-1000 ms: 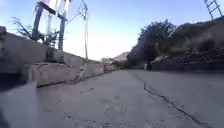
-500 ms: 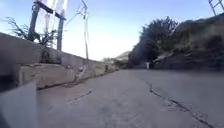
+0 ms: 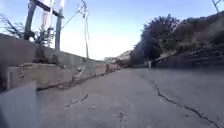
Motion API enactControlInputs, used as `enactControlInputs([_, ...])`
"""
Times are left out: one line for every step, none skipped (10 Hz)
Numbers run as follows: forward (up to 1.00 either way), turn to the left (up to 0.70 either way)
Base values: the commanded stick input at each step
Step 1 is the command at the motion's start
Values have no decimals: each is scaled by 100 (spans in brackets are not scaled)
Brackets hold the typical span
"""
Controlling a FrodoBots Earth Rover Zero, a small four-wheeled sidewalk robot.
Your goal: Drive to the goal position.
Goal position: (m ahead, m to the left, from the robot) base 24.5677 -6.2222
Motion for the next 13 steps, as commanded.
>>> enactControlInputs([70, 0])
enactControlInputs([70, 0])
enactControlInputs([70, 0])
enactControlInputs([70, 0])
enactControlInputs([70, 0])
enactControlInputs([70, 0])
enactControlInputs([70, 0])
enactControlInputs([70, 0])
enactControlInputs([70, 0])
enactControlInputs([70, 0])
enactControlInputs([70, 0])
enactControlInputs([70, 0])
enactControlInputs([70, 0])
